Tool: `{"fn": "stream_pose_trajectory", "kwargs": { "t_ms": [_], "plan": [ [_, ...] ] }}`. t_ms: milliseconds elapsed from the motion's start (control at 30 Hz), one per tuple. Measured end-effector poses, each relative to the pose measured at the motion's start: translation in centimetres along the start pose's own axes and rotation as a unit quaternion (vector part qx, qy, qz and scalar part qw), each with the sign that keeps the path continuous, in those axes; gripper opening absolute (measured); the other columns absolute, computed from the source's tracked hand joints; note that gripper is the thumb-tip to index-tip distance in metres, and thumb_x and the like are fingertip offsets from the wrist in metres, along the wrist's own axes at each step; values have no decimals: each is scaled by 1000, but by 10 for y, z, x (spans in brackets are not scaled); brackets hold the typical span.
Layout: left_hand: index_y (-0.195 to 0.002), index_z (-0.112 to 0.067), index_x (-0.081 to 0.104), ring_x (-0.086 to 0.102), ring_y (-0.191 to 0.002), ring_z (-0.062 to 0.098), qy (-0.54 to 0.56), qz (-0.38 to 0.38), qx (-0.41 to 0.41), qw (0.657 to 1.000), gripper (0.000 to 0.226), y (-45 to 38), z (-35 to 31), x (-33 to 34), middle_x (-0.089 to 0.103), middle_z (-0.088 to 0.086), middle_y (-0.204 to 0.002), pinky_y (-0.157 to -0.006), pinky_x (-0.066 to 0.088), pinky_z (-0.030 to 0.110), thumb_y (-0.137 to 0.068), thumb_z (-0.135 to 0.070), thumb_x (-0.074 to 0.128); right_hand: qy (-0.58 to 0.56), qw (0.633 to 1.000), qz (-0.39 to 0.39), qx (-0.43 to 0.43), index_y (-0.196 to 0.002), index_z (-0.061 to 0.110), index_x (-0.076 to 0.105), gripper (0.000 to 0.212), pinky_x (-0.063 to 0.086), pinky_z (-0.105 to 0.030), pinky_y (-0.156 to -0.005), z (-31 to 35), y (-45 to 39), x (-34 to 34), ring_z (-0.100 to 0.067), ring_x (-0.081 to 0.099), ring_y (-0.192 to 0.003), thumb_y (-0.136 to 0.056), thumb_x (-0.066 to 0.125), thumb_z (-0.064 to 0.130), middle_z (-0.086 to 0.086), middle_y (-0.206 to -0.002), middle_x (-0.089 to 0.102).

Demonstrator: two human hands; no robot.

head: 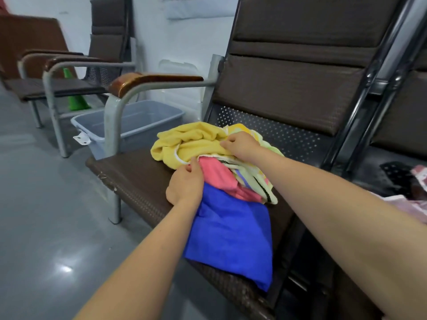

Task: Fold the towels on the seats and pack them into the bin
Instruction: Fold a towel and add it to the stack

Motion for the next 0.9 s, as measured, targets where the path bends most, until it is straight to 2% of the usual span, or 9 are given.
{"fn": "stream_pose_trajectory", "kwargs": {
  "t_ms": [67,133,200,267,367,433,567,767,900],
  "plan": [
    [-98,-13,66,58,-101,31,34,23,-11,999,63,-1,-5,-1,65,9,-107,-95,45,45,-96,-58,22,-116,992,-43,1,-55,20,40,44,31,-31,-62,12,7,-22,-15,40,-66,-94,56,31,4,-59,39],
    [-121,-10,61,54,-114,36,63,39,-31,997,70,-2,-9,-4,60,16,-124,-102,40,47,-95,-60,20,-264,960,-80,36,-65,20,52,32,39,-28,-67,25,11,-48,-17,49,-77,-96,53,29,0,-72,50],
    [-131,-6,55,49,-122,39,84,45,-66,993,75,-2,-19,-11,54,22,-132,-105,38,45,-95,-62,21,-419,900,-82,92,-95,15,63,22,52,-34,-81,37,13,-73,-24,60,-92,-99,49,31,-8,-98,63],
    [-133,-7,53,52,-120,36,174,46,-85,980,83,-2,-45,-21,55,19,-132,-104,40,44,-89,-72,25,-569,813,-72,98,-121,8,58,33,56,-42,-69,57,22,-111,-31,64,-89,-101,46,31,-16,-107,65],
    [-120,-12,57,60,-103,27,428,119,-93,891,82,18,-127,-34,63,8,-111,-93,50,39,-82,-80,33,-700,704,-109,58,-121,5,55,33,51,-49,-76,85,47,-194,-36,62,-98,-104,39,29,-20,-100,63],
    [-122,-11,53,59,-103,28,515,203,-59,831,68,40,-195,-44,60,8,-104,-92,48,38,-91,-68,31,-731,670,-124,27,-112,4,59,31,50,-50,-83,96,71,-245,-35,61,-94,-103,39,25,-19,-97,63],
    [-137,-9,44,59,-112,27,600,278,2,750,64,102,-308,-59,56,15,-124,-93,49,35,-94,-57,43,-699,695,-167,-33,-86,5,61,26,52,-48,-82,84,142,-336,-32,60,-83,-98,39,13,-14,-85,63],
    [-97,-10,61,62,-82,20,540,355,13,763,7,230,-366,0,64,10,-96,-69,53,28,-96,-13,55,-619,741,-257,-32,-93,5,61,28,48,-50,-93,-10,280,-406,-33,61,-94,-99,37,19,-16,-94,63],
    [-91,-10,61,60,-76,20,510,421,-45,749,13,325,-354,71,63,9,-86,-67,52,30,-97,-10,50,-587,735,-334,51,-94,3,63,21,49,-51,-96,-96,370,-406,-36,61,-100,-88,50,18,-21,-101,65]
  ]
}}
Point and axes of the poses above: each hand's wrist, its own y-axis away from the middle knuckle, its own x-axis out of the palm, z = x × y, the point moved 7 cm from there along -y, towards the middle knuckle
